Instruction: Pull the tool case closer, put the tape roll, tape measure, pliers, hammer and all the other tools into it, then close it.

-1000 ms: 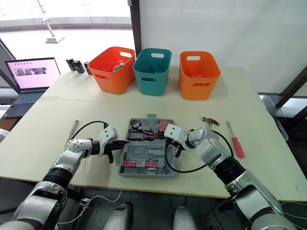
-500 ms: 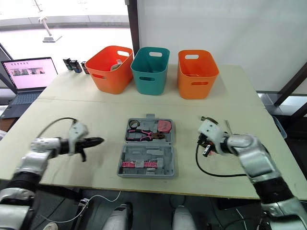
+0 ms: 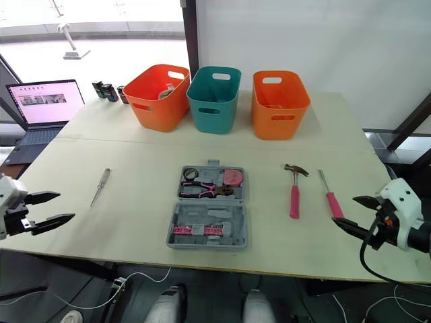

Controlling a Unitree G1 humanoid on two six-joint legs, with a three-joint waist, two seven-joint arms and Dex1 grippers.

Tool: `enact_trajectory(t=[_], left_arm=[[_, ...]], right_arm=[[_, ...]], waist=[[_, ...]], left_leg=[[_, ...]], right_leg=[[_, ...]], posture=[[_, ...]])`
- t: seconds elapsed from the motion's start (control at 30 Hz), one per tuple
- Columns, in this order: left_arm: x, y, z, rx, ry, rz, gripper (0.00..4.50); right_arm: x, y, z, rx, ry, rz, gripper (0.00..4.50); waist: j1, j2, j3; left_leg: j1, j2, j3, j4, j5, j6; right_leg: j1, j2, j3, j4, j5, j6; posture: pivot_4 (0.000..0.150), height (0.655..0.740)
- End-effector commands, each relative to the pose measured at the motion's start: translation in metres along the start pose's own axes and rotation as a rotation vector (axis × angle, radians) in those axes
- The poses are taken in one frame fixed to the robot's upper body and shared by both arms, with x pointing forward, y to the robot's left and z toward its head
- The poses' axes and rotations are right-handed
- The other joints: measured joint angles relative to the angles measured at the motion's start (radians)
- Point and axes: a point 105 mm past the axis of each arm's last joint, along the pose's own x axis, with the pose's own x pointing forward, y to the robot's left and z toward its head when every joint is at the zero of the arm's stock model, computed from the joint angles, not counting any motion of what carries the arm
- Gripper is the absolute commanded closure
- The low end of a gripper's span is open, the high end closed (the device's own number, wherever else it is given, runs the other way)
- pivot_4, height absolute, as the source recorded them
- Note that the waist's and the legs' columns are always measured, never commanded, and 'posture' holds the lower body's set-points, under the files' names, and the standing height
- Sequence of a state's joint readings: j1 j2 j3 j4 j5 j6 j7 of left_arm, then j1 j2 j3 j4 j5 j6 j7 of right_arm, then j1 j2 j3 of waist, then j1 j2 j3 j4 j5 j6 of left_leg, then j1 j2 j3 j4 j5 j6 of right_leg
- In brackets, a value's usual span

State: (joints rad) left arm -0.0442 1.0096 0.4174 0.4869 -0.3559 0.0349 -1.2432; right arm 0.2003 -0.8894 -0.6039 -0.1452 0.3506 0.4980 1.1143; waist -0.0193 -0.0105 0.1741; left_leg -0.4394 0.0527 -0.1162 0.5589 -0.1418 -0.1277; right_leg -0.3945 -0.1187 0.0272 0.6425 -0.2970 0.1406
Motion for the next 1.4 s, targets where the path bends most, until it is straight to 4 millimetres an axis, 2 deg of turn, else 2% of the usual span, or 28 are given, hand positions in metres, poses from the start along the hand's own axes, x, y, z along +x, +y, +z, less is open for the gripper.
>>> enact_trajectory(t=[0.03, 0.17, 0.3, 0.53, 0.67, 0.73, 0.83, 1.0, 1.23, 1.4], left_arm=[[-0.005, 0.003, 0.003, 0.008, -0.032, 0.033, 0.05], [-0.002, 0.001, 0.005, 0.009, -0.041, 0.04, 0.05], [0.001, -0.001, 0.005, -0.013, -0.066, 0.061, 0.05], [0.018, -0.008, -0.001, -0.105, -0.146, 0.226, 0.05], [0.033, -0.006, -0.004, -0.227, -0.192, 0.425, 0.05], [0.038, -0.006, -0.004, -0.273, -0.193, 0.473, 0.05], [0.058, -0.01, 0.003, -0.381, -0.189, 0.47, 0.05], [0.076, 0.002, 0.007, -0.382, -0.103, 0.49, 0.05], [0.1, 0.015, 0.011, -0.374, -0.017, 0.436, 0.05], [0.12, 0.027, 0.003, -0.399, 0.024, 0.424, 0.05]], right_arm=[[-0.002, 0.0, 0.008, -0.033, -0.034, -0.01, 0.0], [0.0, -0.001, 0.006, -0.028, -0.034, -0.015, 0.0], [0.003, 0.002, 0.015, -0.017, -0.075, -0.01, 0.0], [0.028, 0.037, 0.049, 0.009, -0.203, 0.082, 0.0], [0.06, 0.087, 0.094, -0.035, -0.339, 0.266, 0.0], [0.069, 0.105, 0.108, -0.056, -0.372, 0.334, 0.0], [0.087, 0.158, 0.134, -0.157, -0.413, 0.557, 0.0], [0.102, 0.193, 0.143, -0.277, -0.389, 0.703, 0.0], [0.114, 0.195, 0.145, -0.317, -0.384, 0.698, 0.0], [0.116, 0.19, 0.15, -0.297, -0.408, 0.669, 0.0]], waist=[[0.0, 0.0, 0.0], [0.001, 0.0, 0.0], [0.003, 0.0, 0.0], [0.001, 0.0, 0.0], [0.001, 0.0, 0.0], [0.003, -0.001, 0.0], [0.007, -0.003, 0.0], [0.009, -0.004, -0.001], [0.003, -0.004, -0.001], [0.003, -0.004, -0.001]], left_leg=[[0.0, 0.0, 0.0, 0.0, 0.0, 0.0], [0.0, 0.0, 0.0, 0.0, 0.0, 0.0], [0.0, 0.0, 0.0, 0.0, 0.0, 0.0], [0.0, 0.0, 0.0, 0.0, 0.0, 0.0], [0.0, 0.0, 0.0, 0.002, 0.0, 0.0], [0.0, 0.0, 0.0, 0.002, 0.0, 0.0], [0.0, 0.0, 0.0, 0.002, 0.0, 0.001], [0.0, -0.001, -0.001, 0.002, 0.001, 0.001], [0.0, 0.0, -0.001, 0.002, 0.001, 0.001], [0.0, 0.0, -0.001, 0.002, 0.001, 0.001]], right_leg=[[0.0, 0.0, 0.0, 0.0, 0.0, 0.0], [0.0, 0.0, 0.0, 0.0, 0.0, 0.0], [0.0, 0.0, 0.0, 0.0, 0.0, 0.0], [0.0, 0.0, 0.0, 0.0, 0.0, 0.0], [0.001, 0.0, 0.0, 0.001, 0.001, 0.0], [0.001, 0.0, 0.0, 0.002, 0.001, 0.0], [0.001, 0.0, 0.0, 0.002, 0.001, 0.001], [0.002, 0.001, 0.0, 0.001, 0.0, 0.001], [0.001, 0.001, 0.0, 0.003, 0.002, 0.005], [0.001, 0.001, 0.0, 0.004, 0.002, 0.005]], posture=[[0.15, 0.74], [0.15, 0.74], [0.15, 0.74], [0.15, 0.74], [0.15, 0.74], [0.15, 0.74], [0.15, 0.74], [0.15, 0.74], [0.15, 0.74], [0.15, 0.74]])
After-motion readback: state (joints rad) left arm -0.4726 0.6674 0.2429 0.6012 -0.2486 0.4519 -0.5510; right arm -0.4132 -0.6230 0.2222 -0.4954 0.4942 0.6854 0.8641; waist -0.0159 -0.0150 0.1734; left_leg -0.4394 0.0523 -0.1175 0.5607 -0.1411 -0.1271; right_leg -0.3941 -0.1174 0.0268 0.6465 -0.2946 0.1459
